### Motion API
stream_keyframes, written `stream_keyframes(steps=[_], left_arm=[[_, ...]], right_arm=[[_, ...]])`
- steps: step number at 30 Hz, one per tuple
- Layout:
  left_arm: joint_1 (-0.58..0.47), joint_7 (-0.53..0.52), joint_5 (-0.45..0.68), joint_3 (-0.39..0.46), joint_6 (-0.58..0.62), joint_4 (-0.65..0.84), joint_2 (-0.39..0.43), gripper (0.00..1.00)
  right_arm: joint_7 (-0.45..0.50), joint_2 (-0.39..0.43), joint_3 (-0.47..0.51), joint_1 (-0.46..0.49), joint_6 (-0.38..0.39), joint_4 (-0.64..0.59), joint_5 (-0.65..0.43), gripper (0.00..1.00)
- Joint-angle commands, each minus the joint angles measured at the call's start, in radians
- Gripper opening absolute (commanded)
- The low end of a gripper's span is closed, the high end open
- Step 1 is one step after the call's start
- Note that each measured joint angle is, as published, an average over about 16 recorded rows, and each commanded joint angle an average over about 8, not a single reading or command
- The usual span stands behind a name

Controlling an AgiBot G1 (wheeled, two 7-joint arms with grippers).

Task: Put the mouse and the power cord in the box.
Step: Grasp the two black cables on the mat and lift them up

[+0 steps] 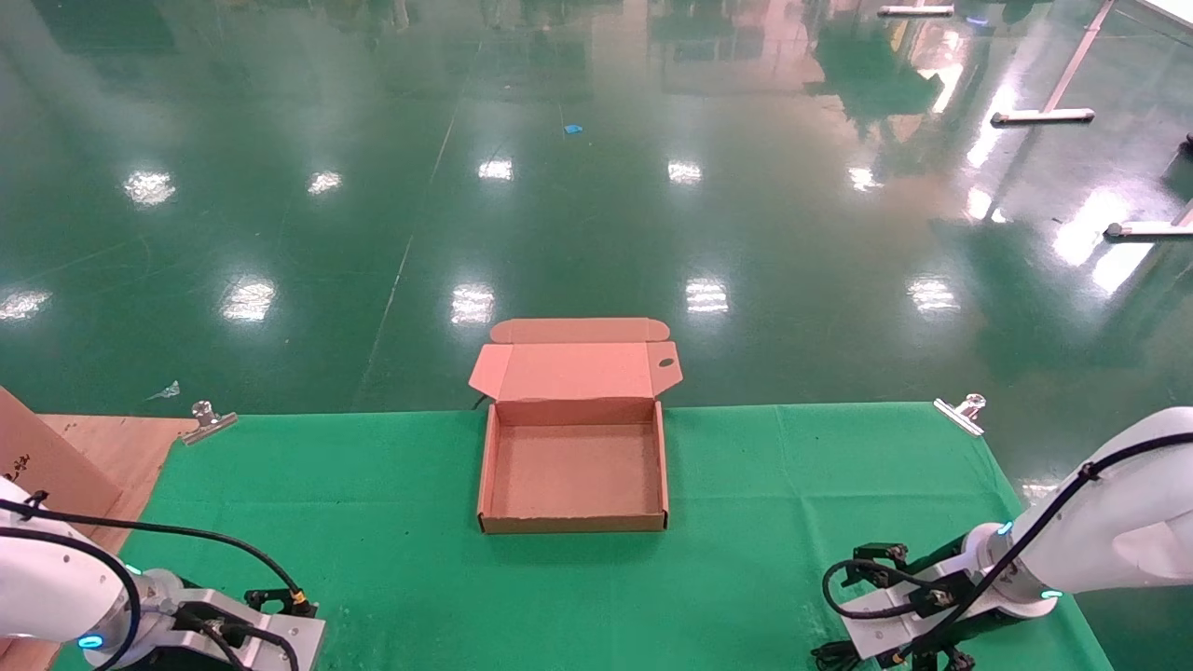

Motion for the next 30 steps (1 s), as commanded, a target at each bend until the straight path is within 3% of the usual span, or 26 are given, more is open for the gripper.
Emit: stream_keyframes(steps=[1, 30], left_arm=[[-0.004, 0.009, -0.002, -0.001, 0.002, 0.011, 0.001, 0.0], [-0.03, 0.071, -0.01, -0.006, 0.016, 0.087, 0.019, 0.0]], right_arm=[[-0.004, -0.001, 0.001, 0.004, 0.004, -0.009, 0.002, 0.0], [-0.043, -0.001, 0.005, 0.001, -0.006, -0.048, 0.006, 0.0]])
